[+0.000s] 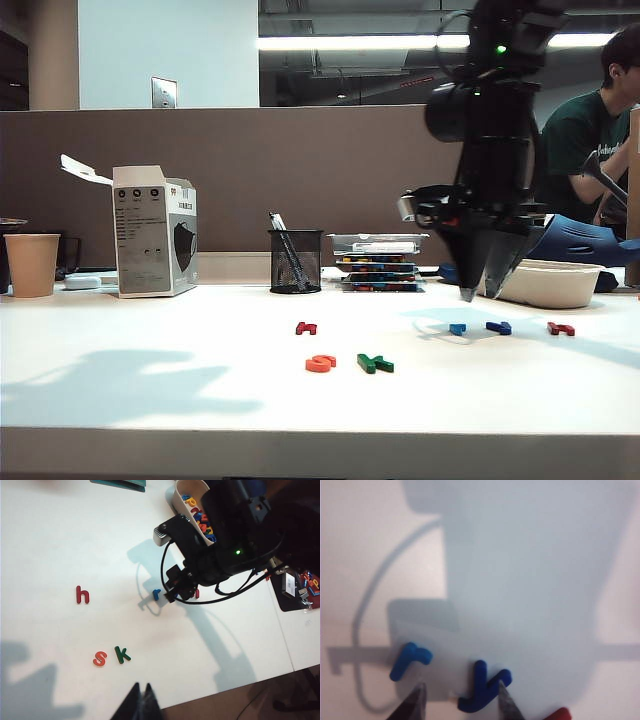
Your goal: Select the appropriate letters from the row of letter magnets placed on the table to arrange into the word "sky".
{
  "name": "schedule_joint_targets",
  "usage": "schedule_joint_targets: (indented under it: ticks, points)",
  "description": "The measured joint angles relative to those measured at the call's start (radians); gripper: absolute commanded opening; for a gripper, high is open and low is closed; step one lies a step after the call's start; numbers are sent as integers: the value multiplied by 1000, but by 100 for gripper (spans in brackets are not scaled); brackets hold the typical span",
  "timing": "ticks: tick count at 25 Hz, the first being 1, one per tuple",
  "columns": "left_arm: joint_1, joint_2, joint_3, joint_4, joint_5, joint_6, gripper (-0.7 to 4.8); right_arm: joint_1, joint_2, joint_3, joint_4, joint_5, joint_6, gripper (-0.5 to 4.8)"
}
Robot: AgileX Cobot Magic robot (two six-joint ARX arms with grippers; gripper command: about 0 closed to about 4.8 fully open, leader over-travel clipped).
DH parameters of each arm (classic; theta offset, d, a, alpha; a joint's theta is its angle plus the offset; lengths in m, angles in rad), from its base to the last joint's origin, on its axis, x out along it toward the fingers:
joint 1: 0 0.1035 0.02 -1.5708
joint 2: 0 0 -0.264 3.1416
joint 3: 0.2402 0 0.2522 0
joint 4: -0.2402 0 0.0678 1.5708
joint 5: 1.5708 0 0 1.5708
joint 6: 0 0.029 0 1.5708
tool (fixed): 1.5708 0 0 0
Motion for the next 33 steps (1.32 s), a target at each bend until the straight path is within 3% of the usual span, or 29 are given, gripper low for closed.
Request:
schedule_joint_targets:
  ticks: [5, 18, 33]
  points:
    - [0, 0, 0, 0, 0, 0, -5, -44, 0, 0, 12, -85, -89, 176]
    - [0, 0, 0, 0, 0, 0, -5, -66, 0, 0, -16, -130, -269, 175]
    - [0, 0, 0, 0, 0, 0, -5, -81, 35, 0, -33, -190, -310, 166]
